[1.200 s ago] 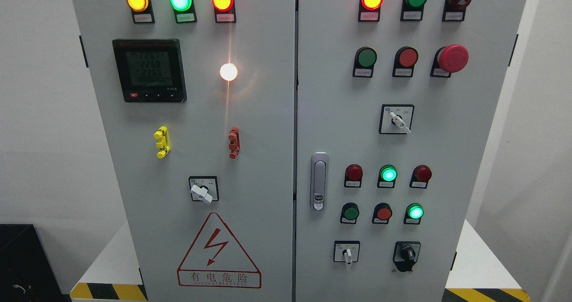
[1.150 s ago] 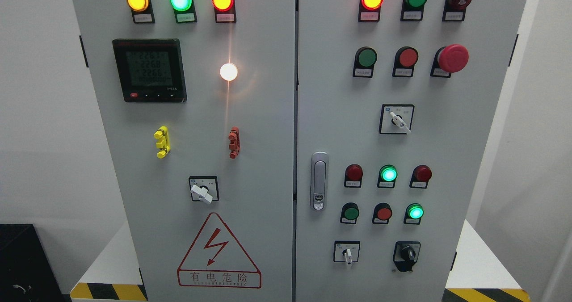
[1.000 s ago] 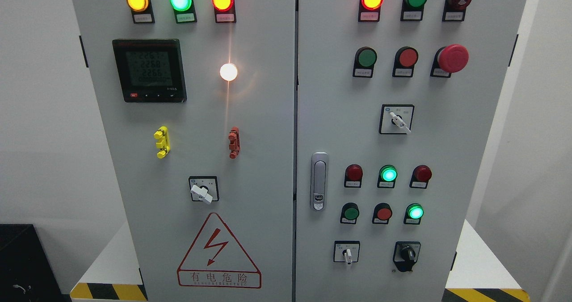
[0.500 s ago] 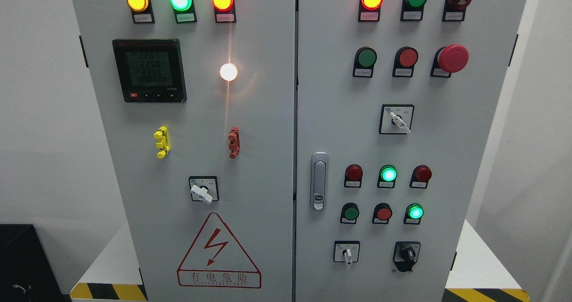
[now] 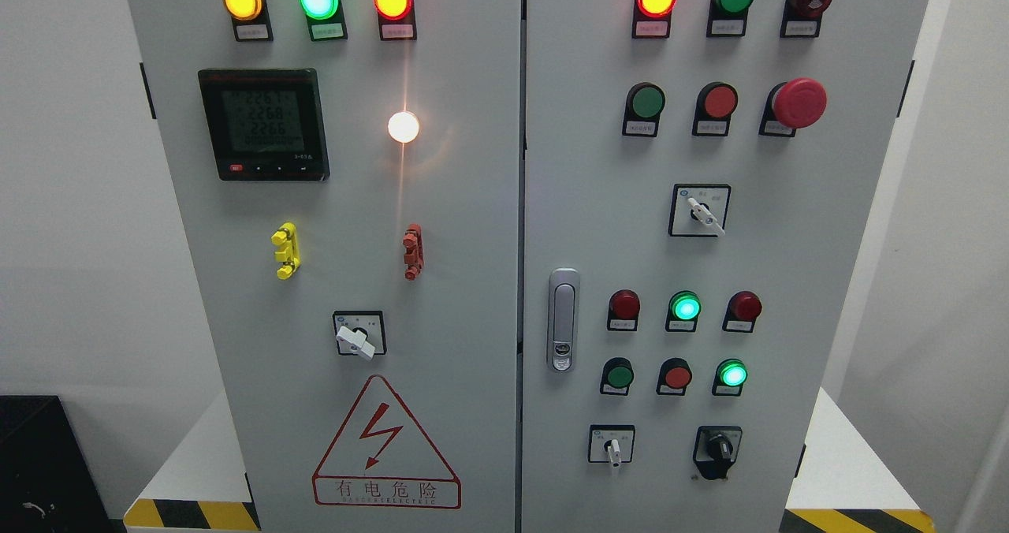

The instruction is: Flip black knob to close circuit

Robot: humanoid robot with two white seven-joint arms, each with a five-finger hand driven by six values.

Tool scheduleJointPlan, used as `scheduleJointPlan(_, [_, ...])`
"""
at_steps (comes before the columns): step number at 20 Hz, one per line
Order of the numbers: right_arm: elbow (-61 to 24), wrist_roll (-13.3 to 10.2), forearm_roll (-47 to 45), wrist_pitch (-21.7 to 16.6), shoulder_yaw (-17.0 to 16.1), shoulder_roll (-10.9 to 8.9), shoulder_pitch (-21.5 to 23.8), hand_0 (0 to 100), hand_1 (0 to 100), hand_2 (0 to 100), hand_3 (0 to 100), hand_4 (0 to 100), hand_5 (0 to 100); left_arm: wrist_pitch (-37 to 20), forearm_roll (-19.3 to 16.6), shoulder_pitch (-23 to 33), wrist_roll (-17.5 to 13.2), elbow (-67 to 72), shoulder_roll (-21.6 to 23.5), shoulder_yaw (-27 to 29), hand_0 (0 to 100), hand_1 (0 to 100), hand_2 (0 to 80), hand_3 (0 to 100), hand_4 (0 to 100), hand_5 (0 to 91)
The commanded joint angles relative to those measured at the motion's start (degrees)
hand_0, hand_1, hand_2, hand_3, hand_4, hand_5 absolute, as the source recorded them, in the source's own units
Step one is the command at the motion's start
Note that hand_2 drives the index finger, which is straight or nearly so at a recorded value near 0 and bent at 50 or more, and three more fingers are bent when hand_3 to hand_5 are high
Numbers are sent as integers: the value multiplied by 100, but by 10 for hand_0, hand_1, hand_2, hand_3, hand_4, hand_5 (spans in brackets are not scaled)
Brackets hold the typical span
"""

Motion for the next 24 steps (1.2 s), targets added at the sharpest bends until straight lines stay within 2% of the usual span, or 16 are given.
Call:
scheduleJointPlan(1, [-772, -10, -32, -104, 36, 10, 88, 0, 81, 0, 23, 0, 0, 4, 0, 132, 1, -167, 0, 0, 120, 556, 0, 0, 0, 0])
scheduleJointPlan(3, [-1246, -54, 161, -122, 54, 10, 176, 0, 82, 8, 53, 0, 0, 4, 0, 132, 1, -167, 0, 0, 120, 556, 0, 0, 0, 0])
scheduleJointPlan(5, [-1668, -334, 581, -114, 20, 10, 246, 0, 83, 29, 86, 14, 0, 4, 0, 132, 1, -167, 0, 0, 120, 556, 0, 0, 0, 0])
scheduleJointPlan(10, [-2556, -871, 1663, -122, 2, -7, 370, 0, 93, 165, 244, 199, 8, 4, 0, 132, 1, -167, 0, 0, 120, 556, 0, 0, 0, 0])
scheduleJointPlan(14, [-3145, -1126, 2375, -105, -16, -8, 387, 0, 96, 199, 300, 265, 62, 4, 0, 132, 1, -167, 0, 0, 120, 556, 0, 0, 0, 0])
scheduleJointPlan(19, [-3945, -1188, 3465, -87, -402, -8, 449, 0, 105, 238, 387, 328, 269, 4, 0, 132, 1, -167, 0, 0, 120, 556, 0, 0, 0, 0])
scheduleJointPlan(22, [-4428, -1214, 3844, -87, -482, -8, 466, 0, 105, 253, 414, 365, 309, 4, 0, 132, 1, -167, 0, 0, 120, 556, 0, 0, 0, 0])
scheduleJointPlan(24, [-4718, -1267, 4011, -70, -491, -8, 466, 0, 106, 276, 452, 421, 371, 4, 0, 132, 1, -167, 0, 0, 120, 556, 0, 0, 0, 0])
